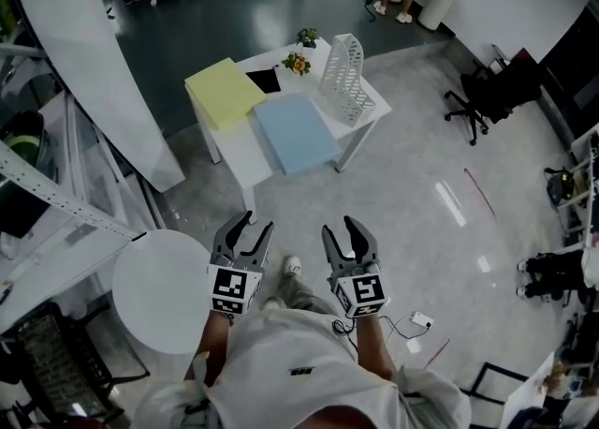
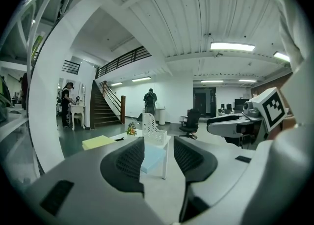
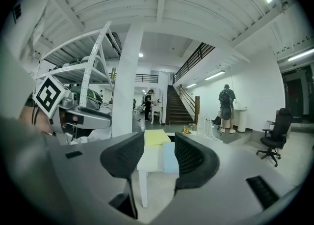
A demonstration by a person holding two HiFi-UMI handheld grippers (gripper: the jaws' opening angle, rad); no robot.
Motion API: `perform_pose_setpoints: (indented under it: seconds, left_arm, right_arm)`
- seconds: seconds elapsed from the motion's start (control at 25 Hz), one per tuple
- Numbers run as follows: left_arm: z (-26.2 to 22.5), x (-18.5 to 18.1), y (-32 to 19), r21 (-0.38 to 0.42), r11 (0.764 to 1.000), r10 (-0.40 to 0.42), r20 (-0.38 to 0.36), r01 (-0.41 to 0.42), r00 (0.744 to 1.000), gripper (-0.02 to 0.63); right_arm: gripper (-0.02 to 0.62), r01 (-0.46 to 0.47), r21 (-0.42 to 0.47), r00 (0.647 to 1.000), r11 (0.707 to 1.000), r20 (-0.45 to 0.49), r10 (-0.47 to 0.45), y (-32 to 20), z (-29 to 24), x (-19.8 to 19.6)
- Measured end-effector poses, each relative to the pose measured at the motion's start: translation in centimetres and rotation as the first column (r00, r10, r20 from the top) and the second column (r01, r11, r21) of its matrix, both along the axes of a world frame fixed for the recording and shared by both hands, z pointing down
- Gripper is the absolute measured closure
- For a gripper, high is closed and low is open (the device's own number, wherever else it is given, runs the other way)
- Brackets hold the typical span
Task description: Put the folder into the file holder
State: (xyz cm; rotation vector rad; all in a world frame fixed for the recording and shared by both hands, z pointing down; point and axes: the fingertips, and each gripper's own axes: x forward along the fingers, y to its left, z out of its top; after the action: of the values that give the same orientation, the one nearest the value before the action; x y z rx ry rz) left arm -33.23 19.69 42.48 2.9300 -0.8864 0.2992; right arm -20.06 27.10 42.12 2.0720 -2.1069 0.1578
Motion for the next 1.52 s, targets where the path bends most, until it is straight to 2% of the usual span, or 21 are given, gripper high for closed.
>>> perform_pose_setpoints:
  seconds: [1.08, 1.52]
  left_arm:
    - [1.2, 14.7, -13.0, -0.028, 0.993, -0.109, 0.061, 0.111, 0.992, 0.408]
    - [1.5, 17.7, -16.8, -0.042, 0.989, -0.141, 0.063, 0.144, 0.988, 0.411]
  right_arm:
    - [0.419, 0.120, -0.039, 0.991, 0.992, 0.066, -0.117, -14.1, 1.6, 15.6]
    - [0.419, 0.156, -0.049, 0.985, 0.987, 0.079, -0.151, -18.6, 2.2, 18.6]
